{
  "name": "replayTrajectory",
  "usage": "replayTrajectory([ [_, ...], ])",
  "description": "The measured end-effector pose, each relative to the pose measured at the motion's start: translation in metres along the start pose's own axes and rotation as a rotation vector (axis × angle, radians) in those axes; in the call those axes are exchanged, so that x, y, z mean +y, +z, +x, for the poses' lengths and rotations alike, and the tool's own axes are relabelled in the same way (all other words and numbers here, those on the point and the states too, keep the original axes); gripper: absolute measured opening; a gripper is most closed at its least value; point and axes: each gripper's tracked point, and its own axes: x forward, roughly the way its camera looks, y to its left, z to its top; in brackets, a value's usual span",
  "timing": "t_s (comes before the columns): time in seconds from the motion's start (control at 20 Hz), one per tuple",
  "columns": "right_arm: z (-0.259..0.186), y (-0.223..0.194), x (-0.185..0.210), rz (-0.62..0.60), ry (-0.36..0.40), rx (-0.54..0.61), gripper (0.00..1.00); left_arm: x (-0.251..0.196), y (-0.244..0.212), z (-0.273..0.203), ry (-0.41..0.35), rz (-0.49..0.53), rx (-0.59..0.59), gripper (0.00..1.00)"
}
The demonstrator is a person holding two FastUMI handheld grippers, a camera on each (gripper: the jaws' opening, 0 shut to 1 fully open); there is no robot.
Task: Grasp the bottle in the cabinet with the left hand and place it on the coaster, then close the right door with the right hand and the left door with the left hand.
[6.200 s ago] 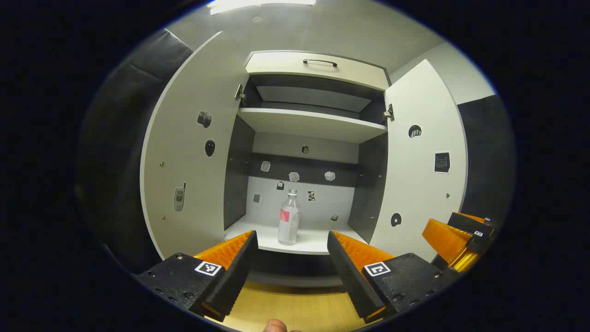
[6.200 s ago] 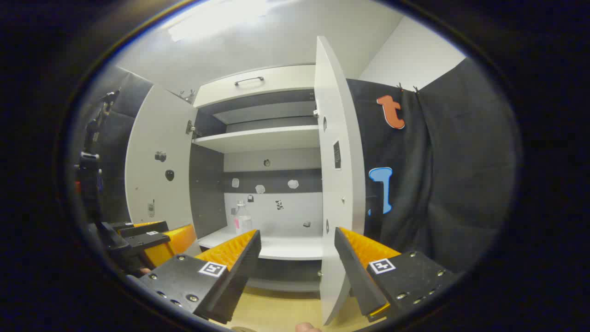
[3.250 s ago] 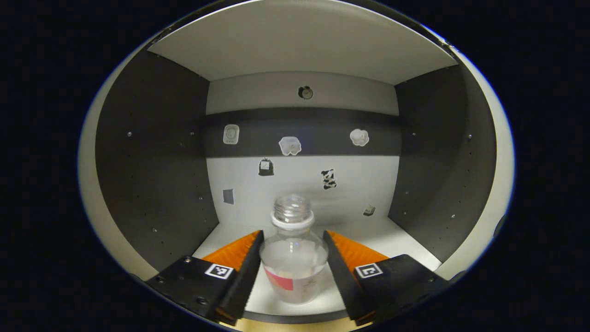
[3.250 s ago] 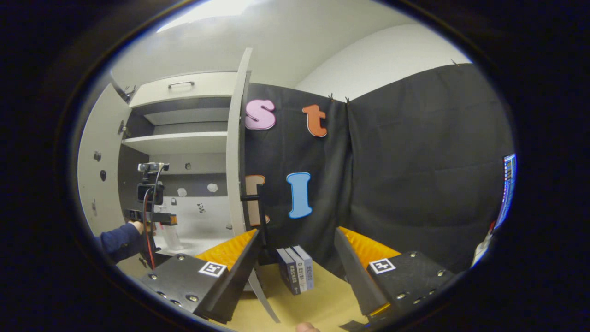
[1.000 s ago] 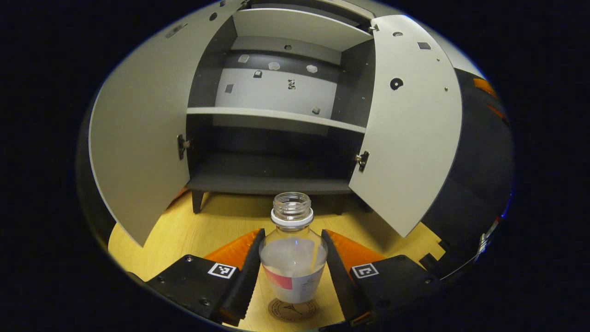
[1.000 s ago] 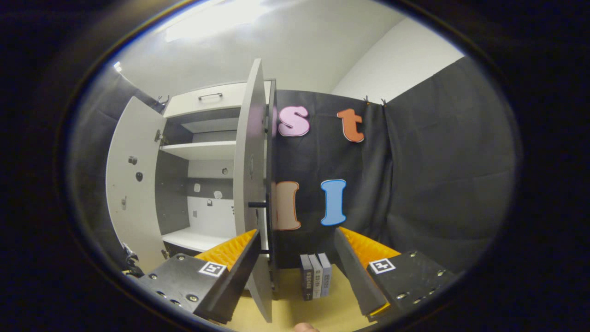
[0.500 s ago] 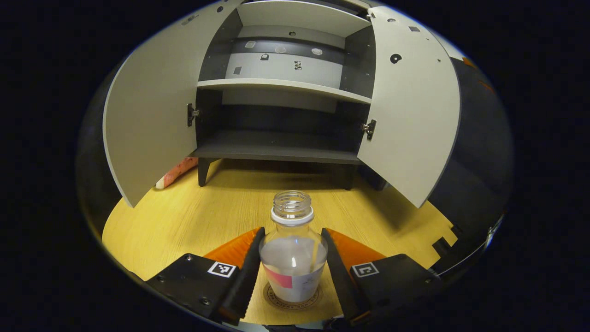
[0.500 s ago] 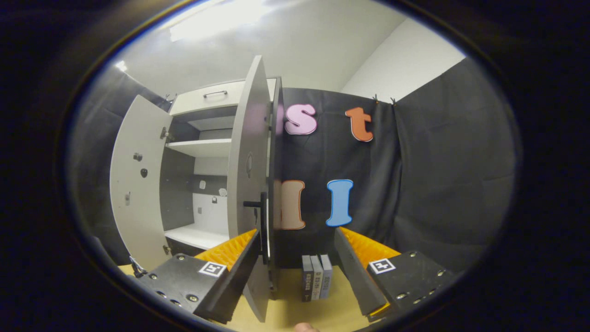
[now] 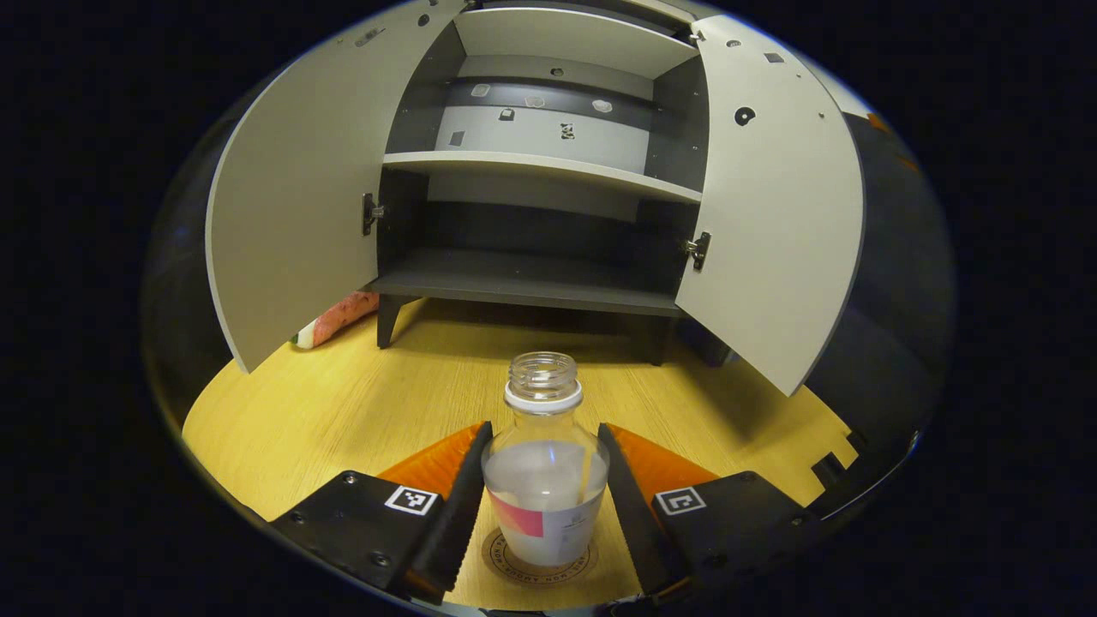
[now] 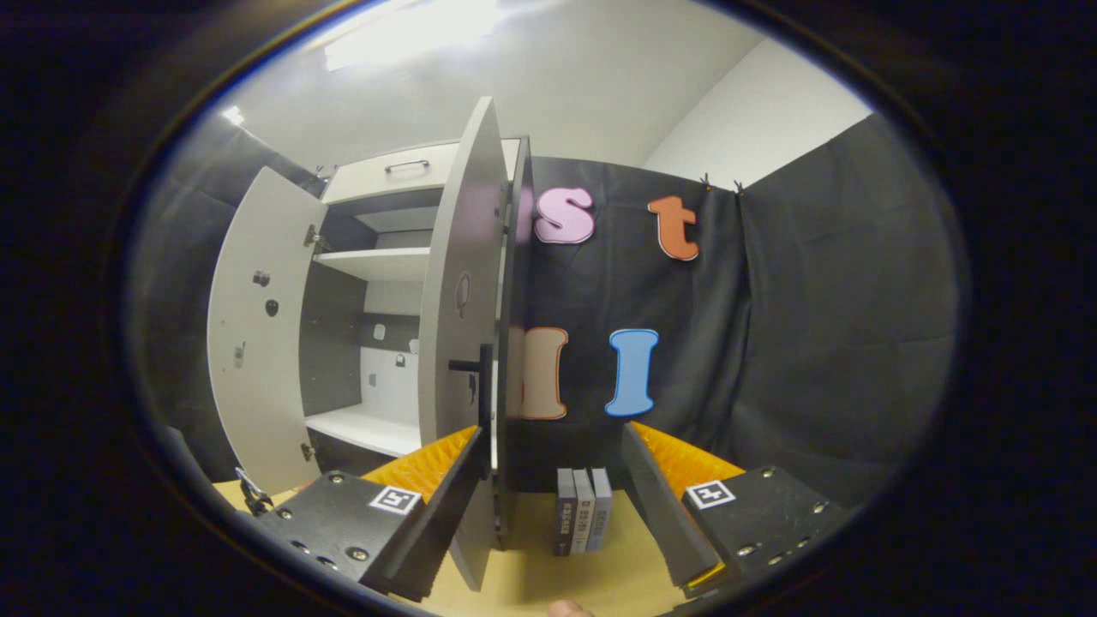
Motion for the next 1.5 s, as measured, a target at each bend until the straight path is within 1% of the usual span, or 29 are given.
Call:
replayTrajectory([
  [0.15, 0.001, 0.001, 0.005, 0.005, 0.010, -0.003, 0.93, -0.003, -0.002, -0.006, 0.003, 0.019, 0.008, 0.79],
  [0.2, 0.000, 0.001, 0.008, 0.009, 0.015, -0.005, 0.97, -0.004, -0.004, -0.009, 0.002, 0.030, 0.012, 0.80],
  [0.25, 0.000, 0.001, 0.011, 0.012, 0.019, -0.006, 0.93, -0.006, -0.005, -0.011, 0.001, 0.040, 0.017, 0.80],
  [0.35, -0.001, -0.001, 0.015, 0.014, 0.026, -0.002, 0.93, -0.009, -0.007, -0.015, 0.000, 0.064, 0.030, 0.80],
  [0.4, -0.001, -0.003, 0.015, 0.014, 0.029, 0.000, 0.94, -0.010, -0.009, -0.016, 0.004, 0.081, 0.037, 0.80],
  [0.45, -0.001, -0.004, 0.017, 0.014, 0.032, 0.002, 0.97, -0.009, -0.008, -0.017, 0.016, 0.104, 0.047, 0.81],
  [0.5, -0.001, -0.004, 0.018, 0.016, 0.034, 0.004, 0.94, -0.008, -0.009, -0.018, 0.025, 0.125, 0.059, 0.81],
  [0.55, -0.001, -0.005, 0.018, 0.019, 0.034, 0.006, 0.94, -0.009, -0.009, -0.018, 0.025, 0.138, 0.067, 0.84],
  [0.6, -0.001, -0.007, 0.019, 0.023, 0.035, 0.009, 0.93, -0.010, -0.008, -0.019, 0.023, 0.145, 0.074, 0.82],
  [0.85, 0.003, -0.006, 0.014, 0.037, 0.026, 0.008, 0.93, -0.016, 0.009, -0.023, 0.022, 0.134, 0.060, 0.82],
  [1.0, 0.006, -0.004, 0.010, 0.057, 0.019, 0.003, 0.93, -0.021, 0.032, -0.028, 0.022, 0.133, 0.022, 0.82],
  [1.25, 0.010, -0.011, 0.010, 0.079, 0.010, 0.014, 0.93, -0.026, 0.084, -0.045, 0.013, 0.134, -0.066, 0.82],
  [1.3, 0.012, -0.013, 0.011, 0.081, 0.010, 0.016, 0.93, -0.028, 0.097, -0.050, 0.012, 0.130, -0.088, 0.79],
  [1.35, 0.015, -0.014, 0.011, 0.084, 0.010, 0.018, 0.93, -0.028, 0.110, -0.054, 0.017, 0.123, -0.110, 0.82],
  [1.4, 0.016, -0.015, 0.011, 0.086, 0.009, 0.020, 0.93, -0.029, 0.124, -0.059, 0.017, 0.112, -0.135, 0.82],
  [1.45, 0.019, -0.016, 0.012, 0.087, 0.009, 0.022, 0.97, -0.031, 0.139, -0.064, 0.014, 0.101, -0.162, 0.83],
  [1.5, 0.022, -0.016, 0.013, 0.088, 0.009, 0.022, 0.93, -0.032, 0.155, -0.069, 0.014, 0.092, -0.191, 0.83],
])
